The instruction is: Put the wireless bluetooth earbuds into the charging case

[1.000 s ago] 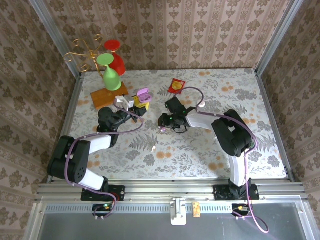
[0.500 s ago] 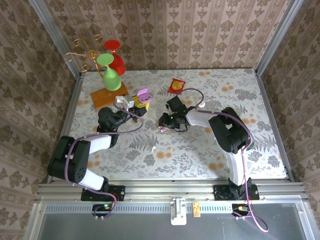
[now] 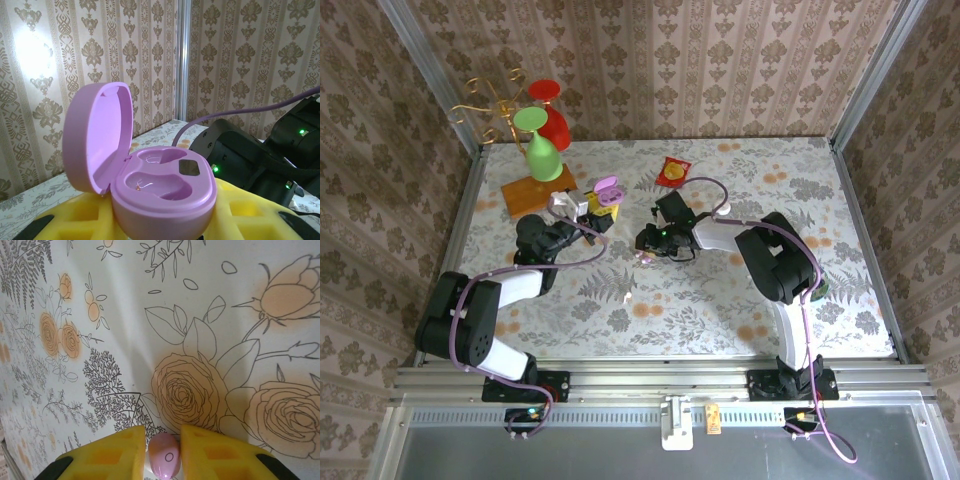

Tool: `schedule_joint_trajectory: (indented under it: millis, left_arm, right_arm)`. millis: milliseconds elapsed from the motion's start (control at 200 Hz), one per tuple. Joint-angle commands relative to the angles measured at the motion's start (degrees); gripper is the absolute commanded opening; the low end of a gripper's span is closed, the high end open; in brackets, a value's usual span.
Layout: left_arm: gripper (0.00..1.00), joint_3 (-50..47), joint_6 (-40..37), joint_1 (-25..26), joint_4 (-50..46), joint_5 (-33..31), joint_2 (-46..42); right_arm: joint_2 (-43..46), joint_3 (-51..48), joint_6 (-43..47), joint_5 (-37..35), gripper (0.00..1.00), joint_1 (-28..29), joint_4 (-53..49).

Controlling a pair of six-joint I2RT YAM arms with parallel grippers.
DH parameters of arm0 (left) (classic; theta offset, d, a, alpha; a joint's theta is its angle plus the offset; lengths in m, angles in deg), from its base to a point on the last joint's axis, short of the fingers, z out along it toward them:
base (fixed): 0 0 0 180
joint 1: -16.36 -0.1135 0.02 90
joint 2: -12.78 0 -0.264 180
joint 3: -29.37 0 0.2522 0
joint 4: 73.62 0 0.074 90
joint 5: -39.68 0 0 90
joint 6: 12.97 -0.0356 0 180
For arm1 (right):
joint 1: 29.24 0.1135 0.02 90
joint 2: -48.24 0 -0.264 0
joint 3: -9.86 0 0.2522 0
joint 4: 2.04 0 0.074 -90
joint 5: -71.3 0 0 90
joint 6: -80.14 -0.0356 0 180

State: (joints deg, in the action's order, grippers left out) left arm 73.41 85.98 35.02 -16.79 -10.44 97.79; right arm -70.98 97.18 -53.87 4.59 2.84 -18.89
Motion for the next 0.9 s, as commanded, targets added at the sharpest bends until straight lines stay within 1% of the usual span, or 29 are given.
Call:
schedule_joint_trajectory:
  millis: [0, 160, 315, 435, 620, 760, 895]
  left_arm:
    - [0.24, -0.3, -1.1, -0.1, 2.7, 1.0, -0.6]
    - [0.24, -0.5, -1.2, -0.2, 2.7, 0.8, -0.6]
    - [0.24, -0.5, -1.3, -0.2, 2.7, 0.7, -0.4]
    - [0.24, -0.6, -1.5, -0.2, 2.7, 0.6, -0.2]
    - [0.24, -0.7, -2.0, -0.1, 2.7, 0.5, 0.2]
    - [0.24, -0.6, -2.1, -0.2, 2.6, 0.6, 0.7]
    - [0.24, -0.4, -3.1, 0.4, 2.5, 0.9, 1.6]
  right_arm:
    - [-2.0, 1.1, 1.2, 0.2, 0.26, 0.0, -2.7]
    - [-2.1, 1.3, 1.7, 0.2, 0.24, 0.1, -3.3]
    - [-1.7, 1.9, 3.5, -0.6, 0.16, 0.4, -4.9]
    - [0.0, 2.0, 4.9, -2.5, 0.15, 0.4, -6.5]
    - [4.9, 1.5, 8.2, -9.1, 0.15, 0.4, -11.2]
    - [9.1, -0.6, 9.6, -14.5, 0.15, -0.6, -15.0]
    - [12.5, -1.8, 11.2, -19.7, 0.16, -1.0, -20.3]
